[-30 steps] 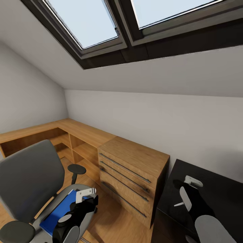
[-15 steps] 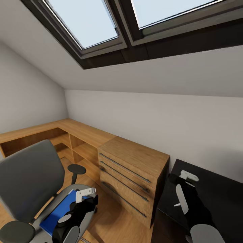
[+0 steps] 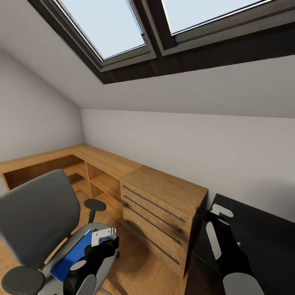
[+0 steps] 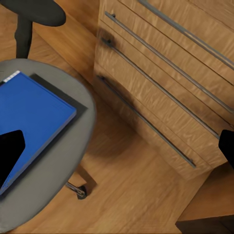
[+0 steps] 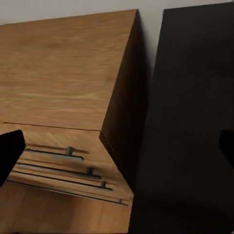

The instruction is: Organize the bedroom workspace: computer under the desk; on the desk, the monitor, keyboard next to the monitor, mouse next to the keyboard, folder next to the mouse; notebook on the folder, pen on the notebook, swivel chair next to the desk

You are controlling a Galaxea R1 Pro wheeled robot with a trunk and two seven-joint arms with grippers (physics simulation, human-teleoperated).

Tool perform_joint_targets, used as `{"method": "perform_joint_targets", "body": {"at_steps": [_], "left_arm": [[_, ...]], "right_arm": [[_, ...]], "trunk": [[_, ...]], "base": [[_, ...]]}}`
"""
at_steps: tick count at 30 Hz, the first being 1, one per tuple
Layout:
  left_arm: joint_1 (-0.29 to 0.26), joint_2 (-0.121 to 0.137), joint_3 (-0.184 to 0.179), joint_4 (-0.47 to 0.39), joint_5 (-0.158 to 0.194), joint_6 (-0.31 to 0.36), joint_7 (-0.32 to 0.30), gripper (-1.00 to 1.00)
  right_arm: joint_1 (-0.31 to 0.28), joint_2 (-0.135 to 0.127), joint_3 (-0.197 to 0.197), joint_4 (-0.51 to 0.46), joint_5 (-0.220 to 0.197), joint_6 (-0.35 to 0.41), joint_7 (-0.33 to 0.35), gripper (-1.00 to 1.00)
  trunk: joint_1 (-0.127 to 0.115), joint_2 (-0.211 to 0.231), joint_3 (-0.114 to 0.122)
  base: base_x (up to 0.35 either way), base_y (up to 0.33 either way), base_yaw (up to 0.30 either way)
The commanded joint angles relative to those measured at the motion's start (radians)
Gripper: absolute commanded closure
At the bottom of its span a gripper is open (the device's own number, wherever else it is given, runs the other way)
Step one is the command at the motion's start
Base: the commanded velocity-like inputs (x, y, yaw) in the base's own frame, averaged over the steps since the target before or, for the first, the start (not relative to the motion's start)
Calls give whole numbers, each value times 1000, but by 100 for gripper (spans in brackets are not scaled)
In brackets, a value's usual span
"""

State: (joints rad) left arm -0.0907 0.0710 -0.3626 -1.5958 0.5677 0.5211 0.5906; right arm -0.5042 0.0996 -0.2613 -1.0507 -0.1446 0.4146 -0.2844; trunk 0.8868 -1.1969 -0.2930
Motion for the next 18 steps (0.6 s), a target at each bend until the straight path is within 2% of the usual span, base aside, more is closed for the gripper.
{"method": "perform_joint_targets", "body": {"at_steps": [1,3,18], "left_arm": [[-1,1,-3,-1,9,1,10,-100],[-1,1,-3,-1,9,1,11,-100],[-1,1,-3,-1,9,2,11,-100]], "right_arm": [[-1,7,-1,-4,-8,3,-6,-100],[0,15,0,-5,-5,2,-7,-100],[4,18,1,-3,-6,1,-6,-100]], "trunk": [[0,-1,-1],[0,-1,-1],[0,-1,-1]], "base": [[0,0,218],[0,0,254],[0,0,278]]}}
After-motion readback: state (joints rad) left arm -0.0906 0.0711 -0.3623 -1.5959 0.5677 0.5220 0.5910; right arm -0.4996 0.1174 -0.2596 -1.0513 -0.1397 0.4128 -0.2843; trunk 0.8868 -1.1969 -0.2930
